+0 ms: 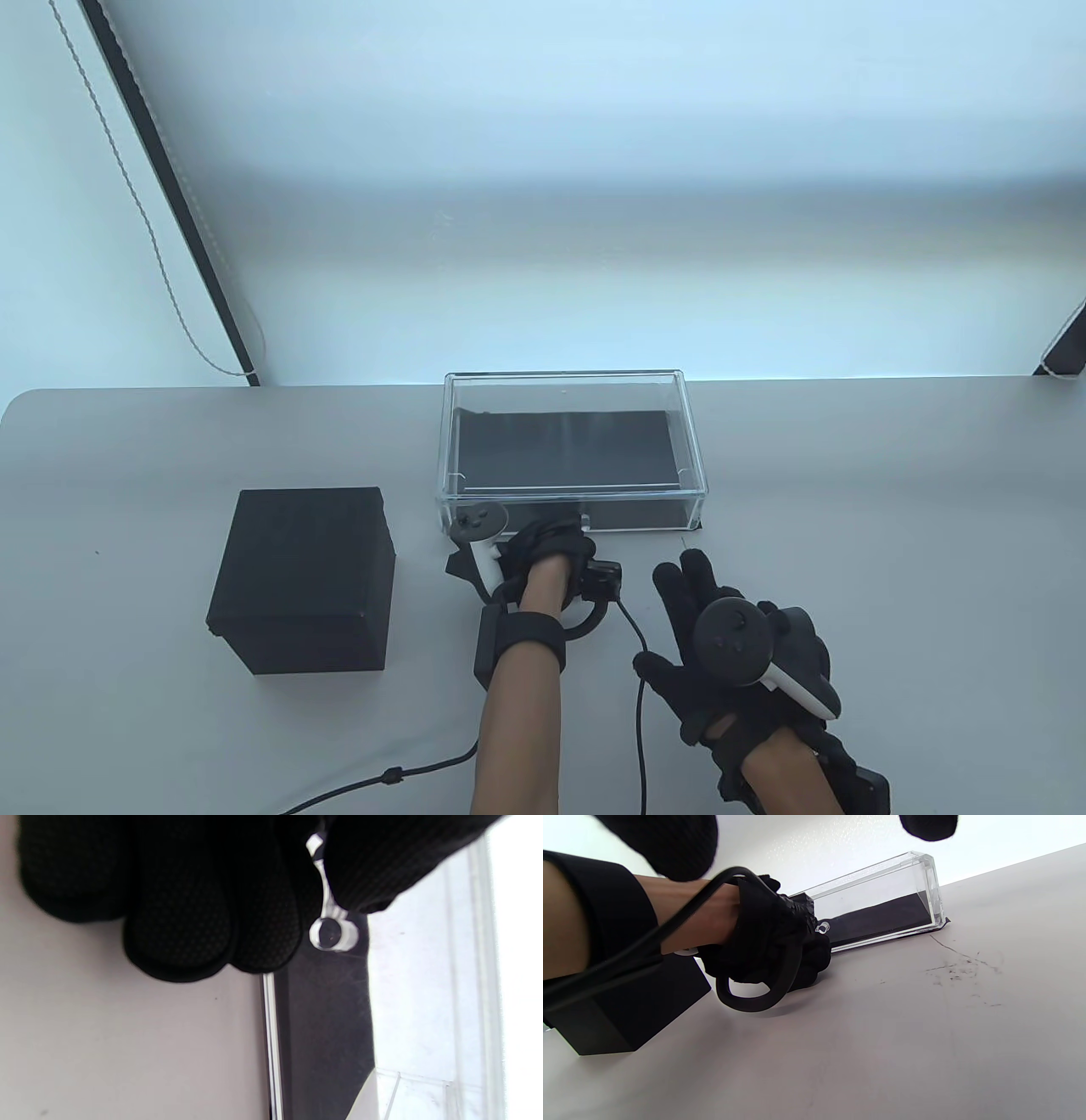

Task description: Pour number blocks into a drawer

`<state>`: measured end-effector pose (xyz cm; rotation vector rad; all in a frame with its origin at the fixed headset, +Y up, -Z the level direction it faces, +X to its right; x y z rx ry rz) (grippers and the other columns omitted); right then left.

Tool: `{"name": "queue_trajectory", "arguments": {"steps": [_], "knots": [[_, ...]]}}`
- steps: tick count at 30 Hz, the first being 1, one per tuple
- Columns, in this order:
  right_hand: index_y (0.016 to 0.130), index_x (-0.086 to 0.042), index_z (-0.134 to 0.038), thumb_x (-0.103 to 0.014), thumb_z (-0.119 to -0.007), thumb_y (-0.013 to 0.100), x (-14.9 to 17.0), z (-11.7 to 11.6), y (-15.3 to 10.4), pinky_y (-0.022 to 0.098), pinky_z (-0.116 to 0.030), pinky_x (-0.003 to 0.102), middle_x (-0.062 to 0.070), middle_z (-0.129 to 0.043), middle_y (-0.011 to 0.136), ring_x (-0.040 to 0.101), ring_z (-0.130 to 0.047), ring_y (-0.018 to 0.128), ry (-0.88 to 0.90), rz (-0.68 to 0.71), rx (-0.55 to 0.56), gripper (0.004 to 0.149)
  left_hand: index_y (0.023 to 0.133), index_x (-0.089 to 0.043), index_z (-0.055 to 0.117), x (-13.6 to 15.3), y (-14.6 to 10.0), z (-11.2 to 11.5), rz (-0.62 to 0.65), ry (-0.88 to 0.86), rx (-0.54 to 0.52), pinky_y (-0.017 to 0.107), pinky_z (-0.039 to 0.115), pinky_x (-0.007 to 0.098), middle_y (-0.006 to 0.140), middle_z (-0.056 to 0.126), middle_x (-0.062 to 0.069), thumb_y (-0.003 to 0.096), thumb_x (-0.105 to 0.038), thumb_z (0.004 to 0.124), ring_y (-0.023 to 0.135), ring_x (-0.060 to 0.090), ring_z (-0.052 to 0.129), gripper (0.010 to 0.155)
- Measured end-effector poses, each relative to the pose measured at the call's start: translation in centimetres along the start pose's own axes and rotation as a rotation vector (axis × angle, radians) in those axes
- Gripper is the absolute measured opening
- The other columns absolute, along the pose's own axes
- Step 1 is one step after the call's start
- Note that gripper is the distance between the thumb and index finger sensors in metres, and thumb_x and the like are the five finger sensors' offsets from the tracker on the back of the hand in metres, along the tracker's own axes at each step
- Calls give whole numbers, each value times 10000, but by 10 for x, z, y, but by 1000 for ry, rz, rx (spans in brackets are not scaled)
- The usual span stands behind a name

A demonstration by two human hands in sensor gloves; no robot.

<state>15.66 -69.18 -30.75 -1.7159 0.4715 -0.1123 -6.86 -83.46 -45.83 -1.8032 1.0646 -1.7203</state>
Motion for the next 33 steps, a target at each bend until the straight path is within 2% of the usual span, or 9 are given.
{"name": "queue_trajectory", "arguments": {"steps": [12, 33], "knots": [[1022, -340, -111, -624, -724, 439, -2, 0, 0, 644, -265, 780, 39, -57, 1146, 582, -415, 1002, 3, 13, 1, 892, 784, -85, 784, 15, -10, -1, 38, -53, 8, 346, 867, 439, 623, 974, 72, 432, -510, 782, 487, 245, 997, 552], [1023, -337, -118, -619, -725, 440, -11, 0, -2, 647, -267, 779, 38, -60, 1147, 576, -419, 1003, -39, 40, 17, 888, 785, -105, 789, 52, -51, -10, 65, -53, 33, 351, 854, 440, 614, 989, 48, 433, -515, 780, 467, 258, 1003, 540]]}}
Point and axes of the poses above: the tracker on the back of each hand, its own x axis roughly to the little-finger side, its own y axis roughly from the wrist to the fingertips, z = x × y, the point moved 3 cm from there along y, roughly from the wrist to the fingertips
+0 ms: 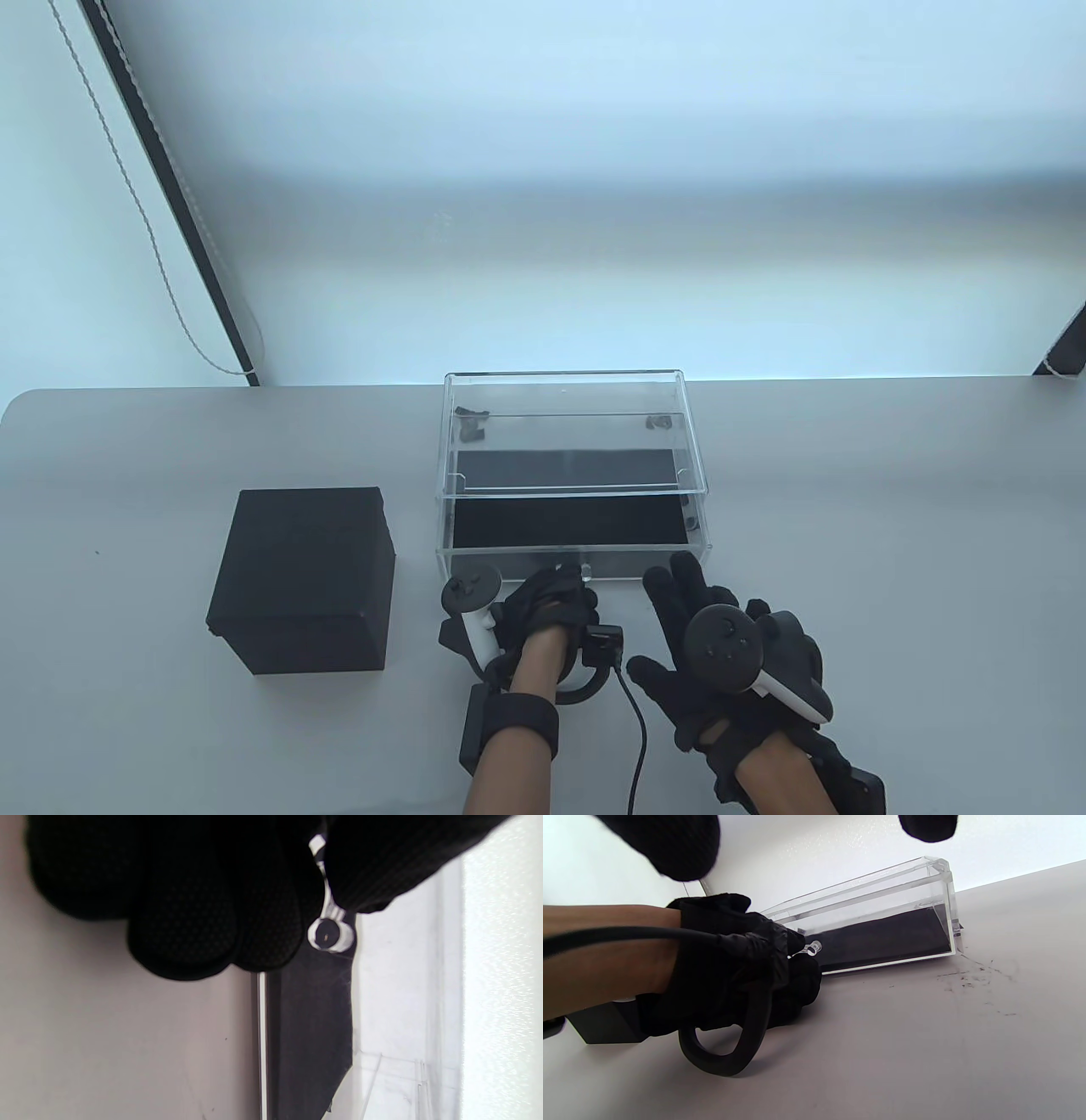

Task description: Pour number blocks into a drawer

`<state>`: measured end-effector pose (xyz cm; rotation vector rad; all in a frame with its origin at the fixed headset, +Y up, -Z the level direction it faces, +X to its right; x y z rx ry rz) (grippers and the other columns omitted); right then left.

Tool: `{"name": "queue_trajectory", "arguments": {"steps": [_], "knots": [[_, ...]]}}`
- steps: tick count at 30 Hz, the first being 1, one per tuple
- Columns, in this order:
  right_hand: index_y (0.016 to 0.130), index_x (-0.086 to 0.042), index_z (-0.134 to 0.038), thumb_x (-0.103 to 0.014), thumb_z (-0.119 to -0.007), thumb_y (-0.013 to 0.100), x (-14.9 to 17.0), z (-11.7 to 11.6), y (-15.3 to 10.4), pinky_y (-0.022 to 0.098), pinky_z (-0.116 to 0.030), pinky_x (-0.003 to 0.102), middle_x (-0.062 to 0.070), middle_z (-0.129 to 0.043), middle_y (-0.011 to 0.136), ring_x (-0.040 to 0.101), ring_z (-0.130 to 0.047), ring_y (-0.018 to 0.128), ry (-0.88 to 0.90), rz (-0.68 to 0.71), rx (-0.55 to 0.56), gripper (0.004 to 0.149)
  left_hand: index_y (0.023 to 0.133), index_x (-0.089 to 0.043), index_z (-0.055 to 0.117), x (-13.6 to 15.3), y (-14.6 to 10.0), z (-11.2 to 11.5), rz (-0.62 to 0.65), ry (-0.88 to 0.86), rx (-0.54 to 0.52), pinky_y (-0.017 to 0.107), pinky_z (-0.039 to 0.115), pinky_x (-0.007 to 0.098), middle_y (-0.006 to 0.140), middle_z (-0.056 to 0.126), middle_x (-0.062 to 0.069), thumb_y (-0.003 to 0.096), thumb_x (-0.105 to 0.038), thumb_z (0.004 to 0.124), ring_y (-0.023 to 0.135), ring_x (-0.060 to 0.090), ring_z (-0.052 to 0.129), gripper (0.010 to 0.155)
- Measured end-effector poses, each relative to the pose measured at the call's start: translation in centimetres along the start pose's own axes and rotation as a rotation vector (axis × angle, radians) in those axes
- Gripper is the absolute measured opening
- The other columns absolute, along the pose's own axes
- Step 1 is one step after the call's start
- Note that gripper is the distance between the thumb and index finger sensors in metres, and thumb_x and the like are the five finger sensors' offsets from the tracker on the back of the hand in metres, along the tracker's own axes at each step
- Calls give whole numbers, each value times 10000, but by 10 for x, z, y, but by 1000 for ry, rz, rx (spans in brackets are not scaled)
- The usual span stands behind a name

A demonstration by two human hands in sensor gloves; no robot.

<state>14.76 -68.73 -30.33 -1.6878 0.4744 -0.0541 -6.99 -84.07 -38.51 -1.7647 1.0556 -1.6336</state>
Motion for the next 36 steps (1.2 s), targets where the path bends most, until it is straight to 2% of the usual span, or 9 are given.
{"name": "queue_trajectory", "arguments": {"steps": [11, 26, 31, 36], "knots": [[1027, -331, -119, -612, -726, 442, -5, -3, 0, 647, -226, 781, 15, 7, 1128, 579, -296, 1018, -26, 13, 10, 888, 785, -107, 795, 15, -18, -6, -7, -13, 19, 362, 861, 422, 616, 989, 56, 432, -514, 783, 491, 241, 998, 539], [1037, -320, -140, -607, -725, 445, -5, -4, 0, 646, -202, 782, 10, 21, 1124, 584, -253, 1018, -19, 11, 9, 881, 810, -105, 787, 22, -29, -10, -47, -39, 61, 374, 857, 444, 655, 983, 89, 443, -498, 784, 524, 260, 993, 538], [1040, -315, -149, -602, -727, 446, -5, -4, 1, 640, -174, 783, 5, 20, 1126, 585, -214, 1017, -11, 11, 8, 878, 867, -99, 737, 20, -33, -13, -89, 4, 164, 438, 821, 495, 756, 933, 148, 461, -484, 757, 615, 312, 954, 560], [1050, -303, -177, -601, -728, 445, -5, -3, 0, 626, -140, 788, 4, 4, 1133, 590, -175, 1017, 1, 13, 13, 871, 960, -83, 623, 1, -47, -31, 28, 144, 184, 565, 717, 582, 919, 810, 216, 470, -526, 733, 776, 400, 848, 670]]}}
Point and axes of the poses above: the tracker on the back of each hand, its own x axis roughly to the little-finger side, its own y axis roughly from the wrist to the fingertips, z = x × y, the point moved 3 cm from there along y, roughly from the wrist to the fingertips
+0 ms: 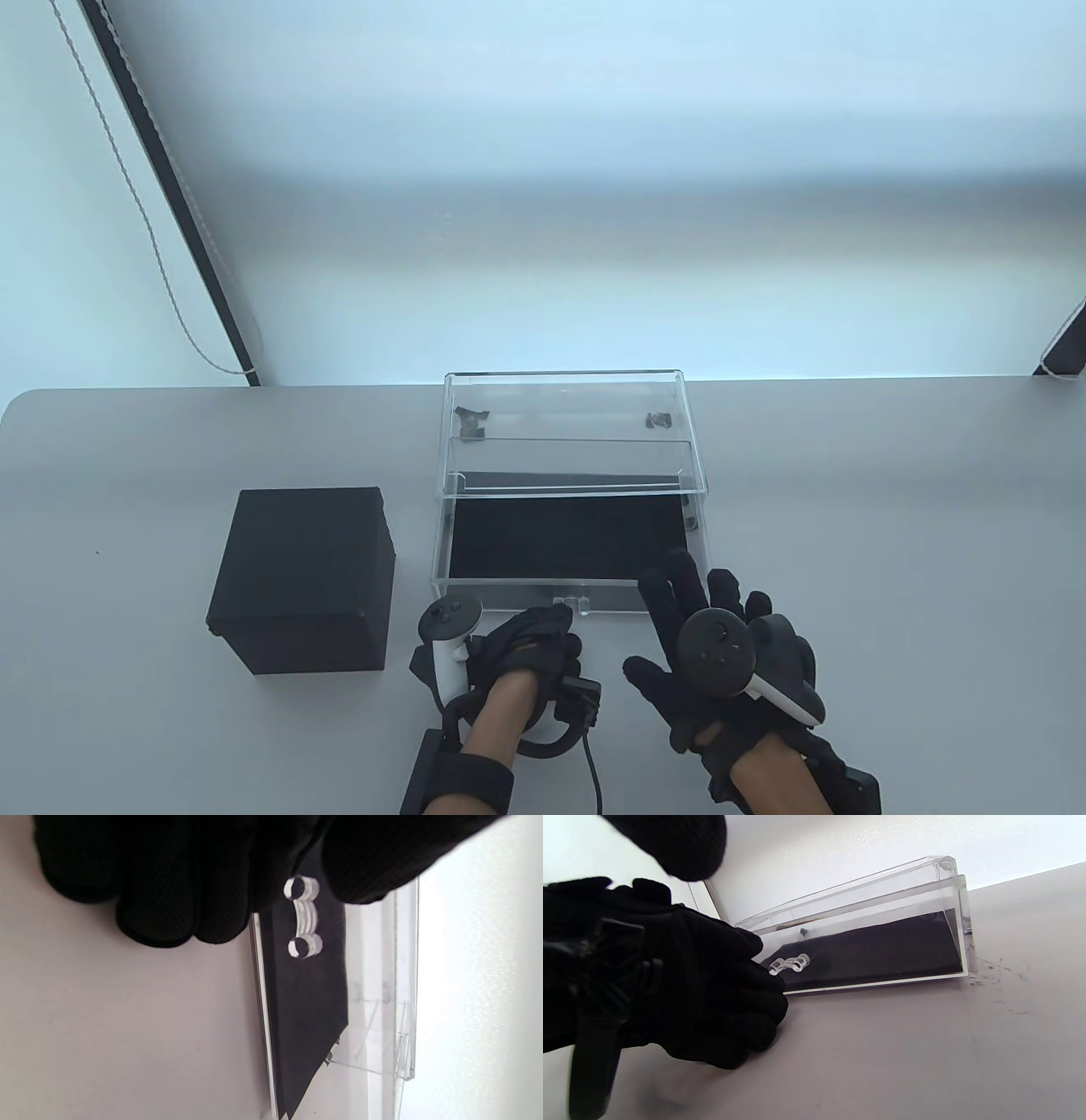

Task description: Pour number blocks into a drawer

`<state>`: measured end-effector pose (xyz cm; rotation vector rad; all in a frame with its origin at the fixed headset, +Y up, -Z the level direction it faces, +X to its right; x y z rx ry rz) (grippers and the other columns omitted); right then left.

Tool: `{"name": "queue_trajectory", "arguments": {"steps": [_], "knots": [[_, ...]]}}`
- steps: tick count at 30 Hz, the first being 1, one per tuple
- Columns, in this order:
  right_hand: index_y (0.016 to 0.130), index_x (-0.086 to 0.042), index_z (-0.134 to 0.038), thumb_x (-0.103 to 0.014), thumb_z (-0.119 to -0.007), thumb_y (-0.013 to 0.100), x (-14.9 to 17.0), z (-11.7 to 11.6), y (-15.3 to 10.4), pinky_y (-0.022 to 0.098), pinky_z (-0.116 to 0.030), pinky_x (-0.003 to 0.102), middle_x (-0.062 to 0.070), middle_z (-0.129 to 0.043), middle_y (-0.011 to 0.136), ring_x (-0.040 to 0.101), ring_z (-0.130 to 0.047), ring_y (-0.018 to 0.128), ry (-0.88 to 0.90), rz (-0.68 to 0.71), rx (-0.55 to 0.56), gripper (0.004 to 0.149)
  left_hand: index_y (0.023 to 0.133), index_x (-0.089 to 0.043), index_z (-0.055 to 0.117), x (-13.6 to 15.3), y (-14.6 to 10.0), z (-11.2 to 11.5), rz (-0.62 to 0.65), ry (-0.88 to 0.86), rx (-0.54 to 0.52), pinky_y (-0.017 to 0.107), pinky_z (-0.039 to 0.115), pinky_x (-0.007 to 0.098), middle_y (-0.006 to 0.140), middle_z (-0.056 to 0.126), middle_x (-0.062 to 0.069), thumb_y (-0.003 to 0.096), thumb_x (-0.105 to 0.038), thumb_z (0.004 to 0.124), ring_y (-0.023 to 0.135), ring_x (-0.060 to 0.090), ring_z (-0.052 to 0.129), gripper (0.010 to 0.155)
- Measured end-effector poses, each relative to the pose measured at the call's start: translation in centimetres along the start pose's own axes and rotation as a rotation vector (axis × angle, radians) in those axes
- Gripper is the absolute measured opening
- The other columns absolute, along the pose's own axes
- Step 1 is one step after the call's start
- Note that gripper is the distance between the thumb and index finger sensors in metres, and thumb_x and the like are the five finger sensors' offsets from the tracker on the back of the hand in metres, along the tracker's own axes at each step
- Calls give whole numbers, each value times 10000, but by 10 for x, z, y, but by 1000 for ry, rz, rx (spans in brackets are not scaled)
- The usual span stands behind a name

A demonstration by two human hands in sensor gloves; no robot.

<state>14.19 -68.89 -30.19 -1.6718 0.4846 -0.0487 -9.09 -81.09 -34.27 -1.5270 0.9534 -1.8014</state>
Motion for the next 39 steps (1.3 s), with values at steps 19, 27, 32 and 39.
{"name": "queue_trajectory", "arguments": {"steps": [19, 27, 32, 39], "knots": [[1063, -308, -268, -577, -736, 451, 1, 0, 1, 622, -131, 794, -91, -115, 1161, 574, -204, 1036, 52, 24, 5, 816, 1025, -169, 541, -131, -91, -119, 543, 439, -273, 697, 409, 675, 1104, 590, 182, 470, -566, 701, 982, 461, 572, 701], [1064, -296, -247, -581, -732, 452, 2, 2, 1, 624, -133, 796, -53, -87, 1159, 577, -204, 1035, 67, 20, 10, 832, 1045, -223, 536, -137, -67, -183, 466, 758, -450, 723, 312, 684, 1159, 499, 136, 461, -554, 723, 1049, 430, 451, 697], [1063, -294, -243, -581, -733, 452, 4, 1, 1, 625, -137, 796, -42, -83, 1159, 578, -210, 1034, 76, 16, 4, 834, 1054, -262, 523, -127, -46, -214, 378, 917, -478, 739, 272, 678, 1179, 460, 89, 457, -552, 732, 1077, 395, 393, 696], [1063, -293, -240, -583, -730, 452, 5, 2, 1, 627, -138, 796, -30, -82, 1160, 580, -220, 1034, 86, 8, -5, 836, 1060, -338, 481, -112, -31, -229, 373, 989, -447, 775, 223, 653, 1210, 359, -7, 440, -626, 680, 1124, 294, 269, 712]]}}
Point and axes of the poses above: the tracker on the back of each hand, its own x axis roughly to the little-finger side, its own y axis roughly from the wrist to the fingertips, z = x × y, the point moved 3 cm from there along y, roughly from the wrist to the fingertips
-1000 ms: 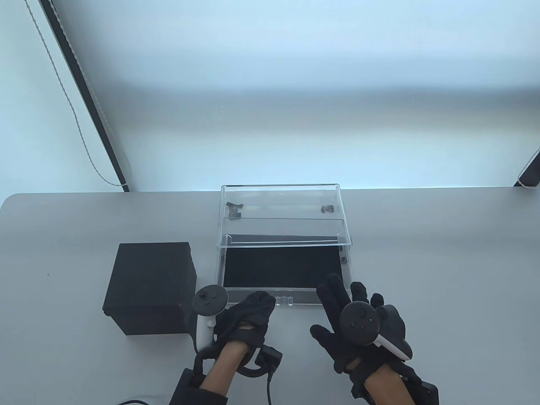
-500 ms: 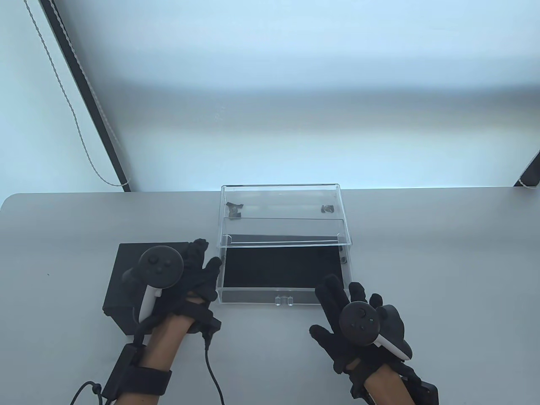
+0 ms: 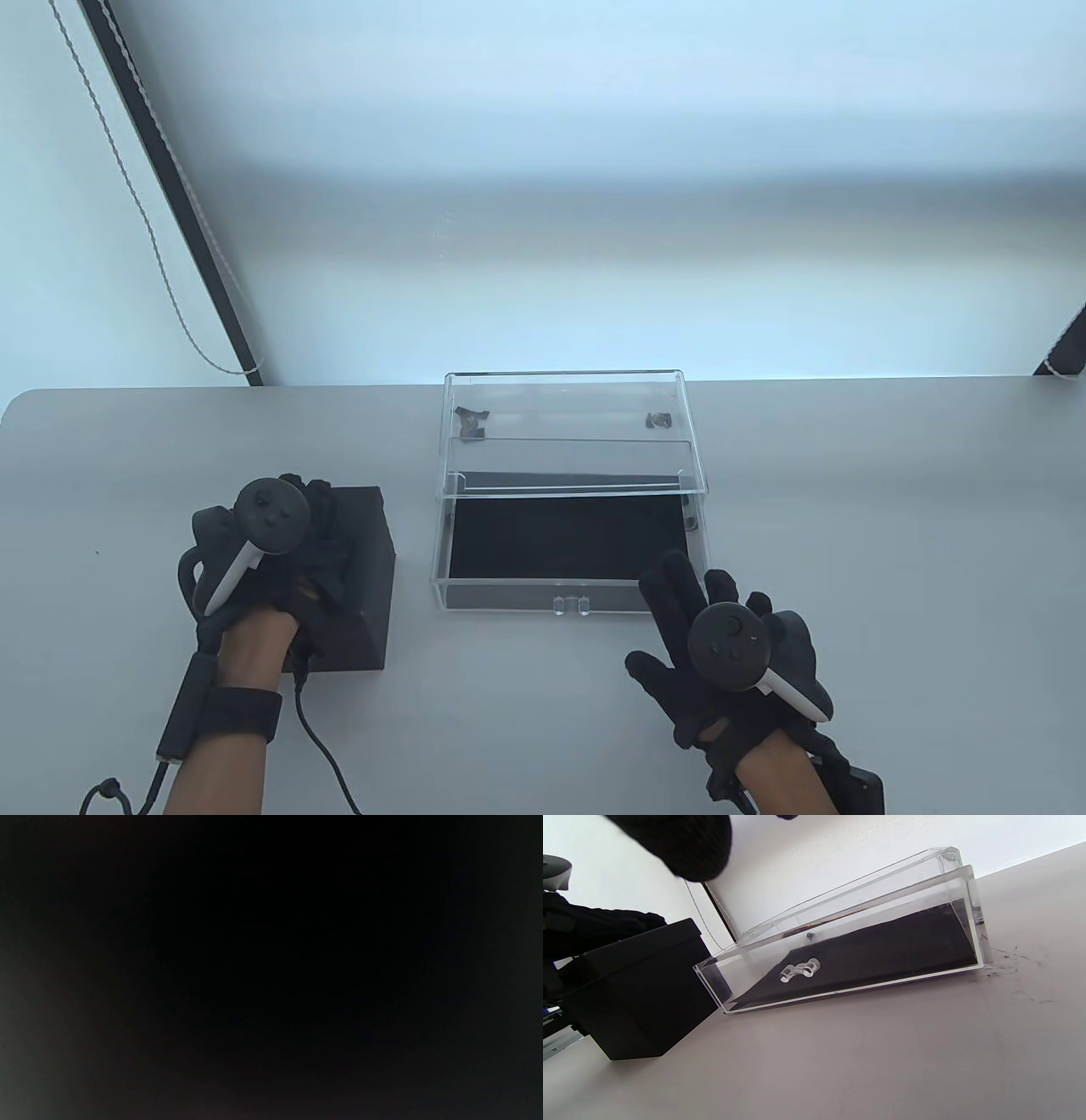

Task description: Pour number blocks into a drawer

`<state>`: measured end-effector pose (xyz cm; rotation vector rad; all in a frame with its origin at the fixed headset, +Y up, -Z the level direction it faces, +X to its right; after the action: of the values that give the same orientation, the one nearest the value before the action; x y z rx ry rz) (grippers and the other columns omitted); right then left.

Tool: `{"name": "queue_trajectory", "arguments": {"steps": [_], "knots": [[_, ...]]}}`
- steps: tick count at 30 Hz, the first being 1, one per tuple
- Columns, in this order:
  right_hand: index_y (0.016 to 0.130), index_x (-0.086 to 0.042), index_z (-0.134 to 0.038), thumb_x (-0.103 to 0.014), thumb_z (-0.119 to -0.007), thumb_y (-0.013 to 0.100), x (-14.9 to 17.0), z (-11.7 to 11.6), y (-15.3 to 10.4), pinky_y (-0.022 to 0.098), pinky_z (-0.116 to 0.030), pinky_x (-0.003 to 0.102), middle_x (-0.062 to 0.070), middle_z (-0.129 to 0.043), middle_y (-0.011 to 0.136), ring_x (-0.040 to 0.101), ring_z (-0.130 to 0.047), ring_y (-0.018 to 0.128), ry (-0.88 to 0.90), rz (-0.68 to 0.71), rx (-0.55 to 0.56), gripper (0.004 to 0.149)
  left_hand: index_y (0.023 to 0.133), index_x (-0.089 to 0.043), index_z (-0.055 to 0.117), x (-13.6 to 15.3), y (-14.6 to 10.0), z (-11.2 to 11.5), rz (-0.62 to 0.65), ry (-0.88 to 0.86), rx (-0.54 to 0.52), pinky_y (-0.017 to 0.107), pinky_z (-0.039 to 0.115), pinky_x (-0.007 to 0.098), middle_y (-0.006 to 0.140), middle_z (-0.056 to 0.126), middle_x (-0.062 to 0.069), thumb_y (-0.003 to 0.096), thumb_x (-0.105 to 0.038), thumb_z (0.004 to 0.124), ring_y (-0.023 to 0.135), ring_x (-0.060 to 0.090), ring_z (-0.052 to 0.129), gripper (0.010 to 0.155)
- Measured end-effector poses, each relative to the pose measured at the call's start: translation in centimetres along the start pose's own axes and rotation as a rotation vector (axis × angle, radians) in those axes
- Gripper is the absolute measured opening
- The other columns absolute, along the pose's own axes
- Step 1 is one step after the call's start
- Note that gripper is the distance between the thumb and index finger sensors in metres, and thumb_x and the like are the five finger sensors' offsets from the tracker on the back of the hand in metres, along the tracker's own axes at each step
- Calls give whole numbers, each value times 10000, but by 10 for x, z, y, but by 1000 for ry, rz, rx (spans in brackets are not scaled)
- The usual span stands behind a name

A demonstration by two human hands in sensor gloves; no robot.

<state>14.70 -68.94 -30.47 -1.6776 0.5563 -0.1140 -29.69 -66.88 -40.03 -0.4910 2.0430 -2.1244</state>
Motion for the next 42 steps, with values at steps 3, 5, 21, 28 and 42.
{"name": "queue_trajectory", "arguments": {"steps": [3, 5, 21, 28, 42], "knots": [[1063, -293, -240, -583, -731, 452, 0, 0, 0, 627, -141, 796, -28, -83, 1160, 581, -224, 1033, 1, -3, -4, 836, 1062, -375, 451, 5, -4, 6, 11, 7, -26, 787, 223, 627, 1217, 345, -43, 435, -668, 616, 1131, 274, 271, 712], [1063, -293, -240, -584, -730, 451, 0, 0, 0, 627, -142, 797, -25, -82, 1160, 582, -224, 1033, 1, -3, -5, 836, 1065, -384, 451, 7, -6, 7, 21, 7, -49, 789, 216, 615, 1221, 349, -53, 440, -679, 596, 1134, 268, 272, 706], [1063, -287, -242, -585, -727, 453, 4, -4, 3, 628, -153, 797, -13, -95, 1162, 584, -242, 1030, 52, -13, -39, 834, 1078, -379, 455, 0, -63, 18, 24, -6, -94, 787, 195, 608, 1233, 356, -45, 464, -690, 574, 1138, 272, 278, 698], [1064, -282, -247, -585, -726, 453, 4, -9, 4, 630, -164, 797, 3, -109, 1165, 584, -260, 1030, 80, -11, -62, 833, 1080, -375, 461, -13, -90, 25, 35, -3, -109, 785, 201, 612, 1234, 367, -38, 469, -692, 570, 1138, 279, 287, 696], [1065, -278, -244, -586, -723, 454, 6, -11, 6, 634, -171, 797, 16, -104, 1164, 587, -269, 1029, 112, -23, -76, 834, 1086, -371, 450, -62, -125, 45, 57, 7, -105, 785, 200, 619, 1238, 362, -30, 477, -693, 558, 1140, 287, 285, 697]]}}
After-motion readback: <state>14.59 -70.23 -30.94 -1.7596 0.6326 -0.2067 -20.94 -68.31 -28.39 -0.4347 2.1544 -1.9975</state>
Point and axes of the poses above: the tracker on the back of each hand, its own x axis roughly to the little-finger side, its own y axis roughly from the wrist to the fingertips, z = x × y, the point moved 3 cm from there along y, roughly from the wrist to the fingertips
